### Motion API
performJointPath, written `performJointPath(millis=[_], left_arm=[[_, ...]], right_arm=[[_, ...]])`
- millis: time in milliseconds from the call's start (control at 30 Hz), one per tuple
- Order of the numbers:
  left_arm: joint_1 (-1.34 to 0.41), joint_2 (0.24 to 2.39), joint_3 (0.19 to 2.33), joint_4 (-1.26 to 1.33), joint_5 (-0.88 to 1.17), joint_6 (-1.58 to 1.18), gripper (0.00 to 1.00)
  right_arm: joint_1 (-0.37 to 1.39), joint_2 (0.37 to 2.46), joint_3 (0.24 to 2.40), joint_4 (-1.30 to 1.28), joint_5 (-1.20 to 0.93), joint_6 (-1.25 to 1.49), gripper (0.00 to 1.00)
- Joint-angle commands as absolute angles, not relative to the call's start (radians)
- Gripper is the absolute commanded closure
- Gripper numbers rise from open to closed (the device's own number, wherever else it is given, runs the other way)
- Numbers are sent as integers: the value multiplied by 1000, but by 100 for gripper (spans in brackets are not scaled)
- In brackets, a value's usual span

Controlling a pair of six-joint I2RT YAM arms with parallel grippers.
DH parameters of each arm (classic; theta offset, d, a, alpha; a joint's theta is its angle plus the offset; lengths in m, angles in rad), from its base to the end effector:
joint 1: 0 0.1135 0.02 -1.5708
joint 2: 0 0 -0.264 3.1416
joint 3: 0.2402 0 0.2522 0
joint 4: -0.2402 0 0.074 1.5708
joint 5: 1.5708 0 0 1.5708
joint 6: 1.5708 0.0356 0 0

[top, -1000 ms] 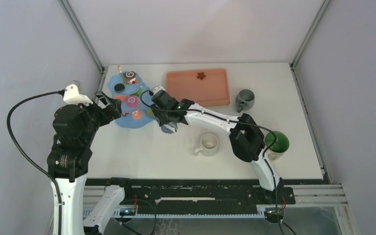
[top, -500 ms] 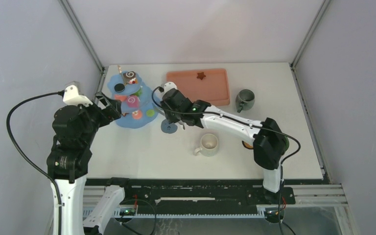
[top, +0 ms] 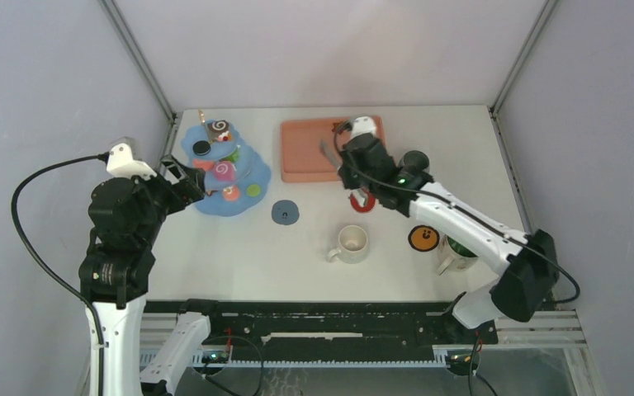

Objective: Serve the afternoon tea

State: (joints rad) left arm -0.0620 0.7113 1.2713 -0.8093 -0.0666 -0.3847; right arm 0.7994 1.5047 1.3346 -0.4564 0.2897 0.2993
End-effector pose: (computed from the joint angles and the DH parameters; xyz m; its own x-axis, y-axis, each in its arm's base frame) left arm 0.1018 -0.0039 0.4398 -0.2273 -0.3610 -0.9044 -0.0948 0.9325 -0.3485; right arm 0.2455 0.2379 0.3312 -0.5456 -0.1557 -0.8235 -0.3818 0.9209 0.0788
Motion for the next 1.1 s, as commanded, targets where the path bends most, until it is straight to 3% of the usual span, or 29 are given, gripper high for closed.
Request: performJointPath(millis=[0, 200, 433, 767, 1067], left_arm=[[-51, 718, 1256, -772, -39, -379, 14], [-52, 724, 1245, -758, -32, -381, 14], [-51, 744, 1246, -740, -17, -382, 14], [-51, 791, 1230, -732, 50, -388, 14], [-106, 863, 1256, -739, 200, -335, 14]], right_arm=[[642, 1363, 1296, -386, 374, 305, 93], [364, 1290, 1207, -336, 415, 303, 92], [113, 1394, 1182, -275, 427, 340, 88], [-43, 1676, 1199, -190, 307, 333, 79], [-63, 1827, 1276, -252, 231, 365, 60]])
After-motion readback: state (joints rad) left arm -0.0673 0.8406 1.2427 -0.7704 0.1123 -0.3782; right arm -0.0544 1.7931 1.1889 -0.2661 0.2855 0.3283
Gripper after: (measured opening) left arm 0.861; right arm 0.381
